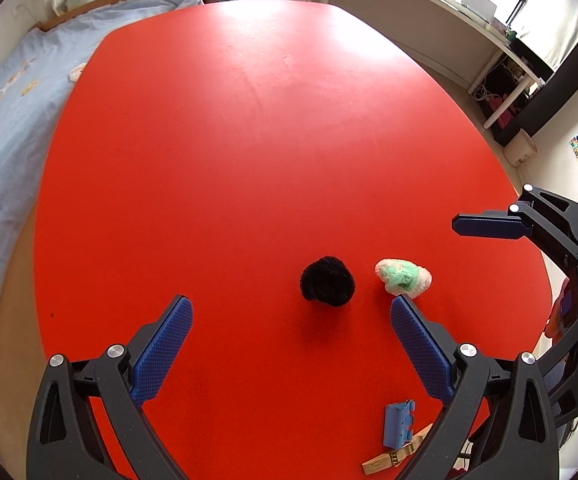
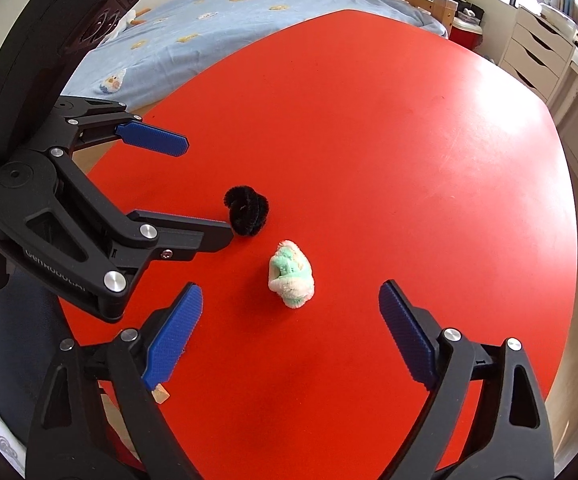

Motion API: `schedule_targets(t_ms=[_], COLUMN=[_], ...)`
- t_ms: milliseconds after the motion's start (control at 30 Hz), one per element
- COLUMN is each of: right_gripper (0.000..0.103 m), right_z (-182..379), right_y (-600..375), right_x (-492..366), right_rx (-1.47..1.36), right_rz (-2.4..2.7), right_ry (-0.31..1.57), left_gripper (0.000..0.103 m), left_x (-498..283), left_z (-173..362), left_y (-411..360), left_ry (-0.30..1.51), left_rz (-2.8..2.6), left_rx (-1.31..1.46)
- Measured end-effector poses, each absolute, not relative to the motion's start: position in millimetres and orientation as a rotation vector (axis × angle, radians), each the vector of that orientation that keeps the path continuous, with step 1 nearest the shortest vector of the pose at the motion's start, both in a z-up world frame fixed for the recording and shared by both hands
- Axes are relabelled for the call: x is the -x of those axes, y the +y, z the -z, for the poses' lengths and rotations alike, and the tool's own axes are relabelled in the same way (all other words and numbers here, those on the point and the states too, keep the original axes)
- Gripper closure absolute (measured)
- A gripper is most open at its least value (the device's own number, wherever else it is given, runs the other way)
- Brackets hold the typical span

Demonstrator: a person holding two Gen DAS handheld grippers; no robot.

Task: Collect trash
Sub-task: 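Grasp the white sock bundle with the right tool while the left tool grasps the black glove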

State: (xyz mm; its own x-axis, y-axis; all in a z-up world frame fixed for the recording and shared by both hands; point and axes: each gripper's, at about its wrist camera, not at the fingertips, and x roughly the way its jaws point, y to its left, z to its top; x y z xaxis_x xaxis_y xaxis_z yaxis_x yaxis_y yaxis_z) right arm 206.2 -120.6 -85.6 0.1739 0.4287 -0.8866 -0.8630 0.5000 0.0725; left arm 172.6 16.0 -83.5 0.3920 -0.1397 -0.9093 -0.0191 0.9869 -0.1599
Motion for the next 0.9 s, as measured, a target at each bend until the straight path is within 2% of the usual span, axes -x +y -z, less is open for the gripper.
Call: schedule_targets(t_ms=[133, 233, 267, 300, 400, 533, 600, 733, 767, 900], right_gripper=[0.025, 0.034, 0.037, 0.039, 0.044, 0.054, 0.063, 0.076, 0.078, 0.084], right_z=[92, 95, 95, 96, 97, 98, 99, 100, 100, 100], right_y=[-118, -118, -117, -117, -116, -115, -114, -114, -115, -116], right_x=[-208, -208, -208, -209, -208, -208, -208, -208, -209, -210], right_rx=[0.528, 0.535, 0.538, 0.538, 0.544, 0.546, 0.551, 0.553, 0.550, 0.537], right_rz=[-0.978, -0.974, -0.971, -0.972, -0.973, -0.970, -0.966, -0.958, -0.956, -0.947], right_ry=[1.032, 1.036, 1.037, 1.038, 1.034, 1.028, 1.028, 1.028, 1.028, 1.027], left_gripper=[0.008, 0.009, 0.017, 0.030, 0.042, 0.053, 0.061, 0.070, 0.076, 0.079], left_x=[-177, -179, -180, -181, -182, -183, -183, -183, -183, -183], left_z=[87, 89, 90, 91, 92, 91, 91, 90, 90, 90], left_y=[15, 14, 14, 13, 9, 7, 6, 5, 5, 6], left_ry=[1.165, 1.159, 1.160, 1.165, 1.164, 1.153, 1.152, 1.154, 1.154, 1.151], left_rz=[0.078, 0.076, 0.076, 0.076, 0.076, 0.076, 0.076, 0.080, 0.078, 0.075], left_rx=[0.146, 0.132, 0.130, 0.124, 0.098, 0.094, 0.086, 0.079, 0.076, 0.074])
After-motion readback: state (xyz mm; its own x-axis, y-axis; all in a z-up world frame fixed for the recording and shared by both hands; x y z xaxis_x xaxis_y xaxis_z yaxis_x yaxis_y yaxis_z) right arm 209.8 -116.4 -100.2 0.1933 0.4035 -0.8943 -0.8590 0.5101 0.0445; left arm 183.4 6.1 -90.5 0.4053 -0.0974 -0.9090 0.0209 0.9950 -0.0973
